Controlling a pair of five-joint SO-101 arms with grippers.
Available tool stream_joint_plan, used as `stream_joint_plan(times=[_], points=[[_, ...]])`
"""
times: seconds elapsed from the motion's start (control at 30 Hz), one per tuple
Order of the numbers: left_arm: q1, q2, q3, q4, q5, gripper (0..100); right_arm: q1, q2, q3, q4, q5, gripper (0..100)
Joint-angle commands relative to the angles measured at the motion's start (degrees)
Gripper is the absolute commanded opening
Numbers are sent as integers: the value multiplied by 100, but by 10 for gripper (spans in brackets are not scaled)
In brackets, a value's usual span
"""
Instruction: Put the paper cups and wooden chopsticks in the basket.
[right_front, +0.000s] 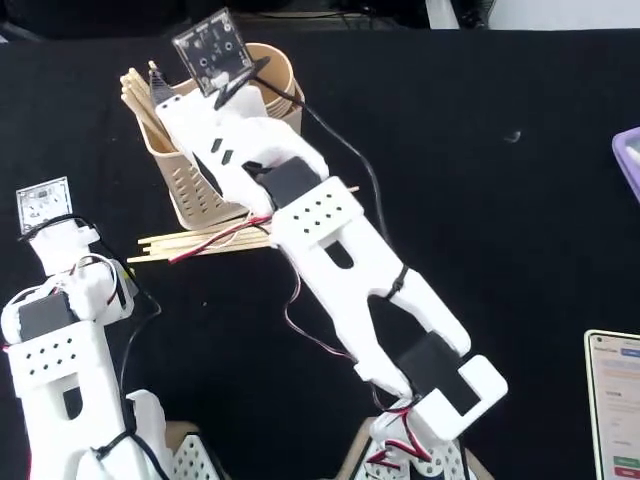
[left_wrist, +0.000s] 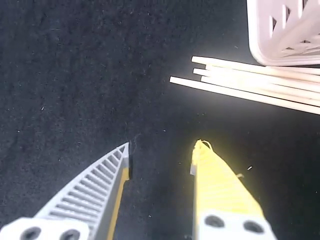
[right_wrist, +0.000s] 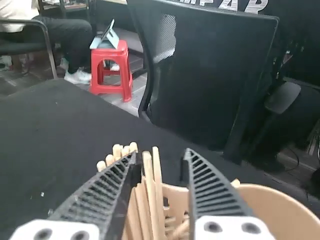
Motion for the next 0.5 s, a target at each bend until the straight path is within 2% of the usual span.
stream_joint_plan(times=[0.0, 0.2, 0.27, 0.37, 0.47], points=[[-13, -97, -66, -88, 62, 206, 88, -681, -426, 1152, -9, 100], [-13, -97, -66, -79, 62, 206, 193, -1833, -233, 3868, 9, 104], [-13, -97, -66, -79, 62, 206, 308, -2114, 13, 4519, 229, 104], [-13, -97, -66, -79, 62, 206, 387, -2404, 734, 5055, 1046, 123], [-13, -97, -66, -88, 62, 206, 598, -2510, 1842, 4914, 1785, 177]])
